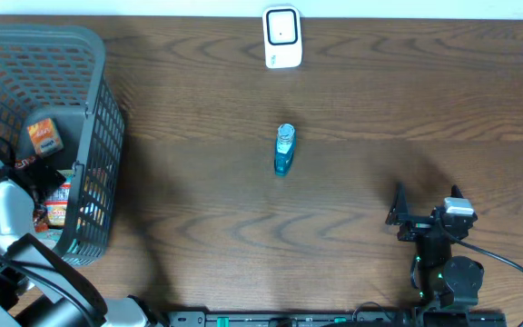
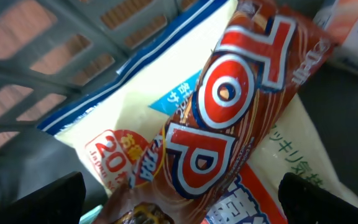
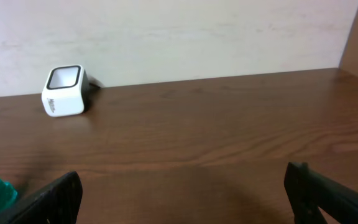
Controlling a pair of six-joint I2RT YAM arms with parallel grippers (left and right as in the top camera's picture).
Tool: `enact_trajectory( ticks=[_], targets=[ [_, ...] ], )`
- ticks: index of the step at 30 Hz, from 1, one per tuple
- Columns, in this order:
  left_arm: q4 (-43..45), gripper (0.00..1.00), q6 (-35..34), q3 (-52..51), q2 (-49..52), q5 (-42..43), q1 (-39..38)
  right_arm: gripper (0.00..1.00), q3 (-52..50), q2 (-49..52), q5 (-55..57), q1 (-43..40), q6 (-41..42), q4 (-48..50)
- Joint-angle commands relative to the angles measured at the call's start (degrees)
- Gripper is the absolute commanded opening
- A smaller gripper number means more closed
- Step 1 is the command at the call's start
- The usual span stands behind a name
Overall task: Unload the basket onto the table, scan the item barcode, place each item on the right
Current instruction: 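Return the left gripper into the basket toward the red TOP bar, then lift the red TOP bar and place it beside the bottle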
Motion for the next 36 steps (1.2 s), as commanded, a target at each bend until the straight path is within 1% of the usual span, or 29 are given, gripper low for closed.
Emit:
enact_trajectory(
  ticks=[1, 4, 5, 7, 8, 9, 11, 14, 19, 21, 23, 27, 29, 31, 33, 34, 36],
  targets=[
    [0.7, 0.94, 0.8, -1.5, 2.6, 0.8, 0.0, 0.99, -0.1, -0.3, 0.3, -0.5, -0.7, -0.2],
    [1.2, 0.76, 0.9, -1.5, 4.0, 0.8, 0.0, 0.99, -0.1, -0.3, 0.3, -0.5, -0.7, -0.2],
    [1.2, 0.67, 1.0, -1.5, 4.0, 0.7, 0.0, 0.99, -0.1, -0.3, 0.3, -0.5, -0.7, -0.2],
    [1.9, 0.41, 1.0, -1.4, 3.9, 0.7, 0.0, 0.99, -0.1, -0.3, 0.3, -0.4, -0.7, -0.2],
    [2.0, 0.3, 1.2, -1.3, 3.7, 0.7, 0.0, 0.99, -0.1, -0.3, 0.3, -0.4, -0.7, -0.2],
    [2.0, 0.23, 1.2, -1.1, 3.5, 0.7, 0.0, 0.99, -0.1, -0.3, 0.3, -0.4, -0.7, -0.2],
    [2.0, 0.19, 1.2, -0.5, 2.5, 0.8, 0.0, 0.99, -0.1, -0.3, 0.3, -0.4, -0.7, -0.2],
    [1.8, 0.08, 1.2, 0.9, -0.7, 0.8, 0.0, 0.99, -0.1, -0.3, 0.3, -0.5, -0.7, -0.2],
    [2.8, 0.07, 0.7, 3.5, -9.9, 1.0, 0.0, 0.99, -0.1, -0.3, 0.3, -0.5, -0.7, -0.2],
    [4.0, 0.07, -1.4, 4.3, -14.6, 2.5, 0.0, 0.99, -0.1, -0.3, 0.3, -0.5, -0.7, -0.2],
    [6.7, 0.07, -5.5, 4.6, -19.7, 5.6, 0.0, 0.99, -0.1, -0.3, 0.3, -0.5, -0.7, -0.2],
    [14.0, 0.07, -16.7, 4.6, -29.0, 16.3, -0.4, 0.99, -0.1, -0.3, 0.3, -0.5, -0.7, -0.2],
    [18.3, 0.07, -23.3, 4.6, -32.4, 23.7, -1.4, 0.99, -0.1, -0.3, 0.3, -0.5, -0.7, -0.2],
    [24.7, 0.07, -29.2, 4.6, -34.9, 33.3, -3.6, 0.99, -0.1, -0.3, 0.3, -0.4, -0.7, -0.2],
    [32.5, 0.08, -33.8, 4.6, -36.2, 42.5, -8.1, 0.99, -0.1, -0.3, 0.3, -0.5, -0.7, -0.2],
    [35.1, 0.07, -34.6, 4.6, -36.4, 44.9, -10.3, 0.99, -0.1, -0.3, 0.3, -0.5, -0.7, -0.2],
    [40.1, 0.07, -34.9, 4.6, -36.4, 49.0, -17.2, 0.99, -0.1, -0.3, 0.3, -0.4, -0.7, -0.2]
  ],
)
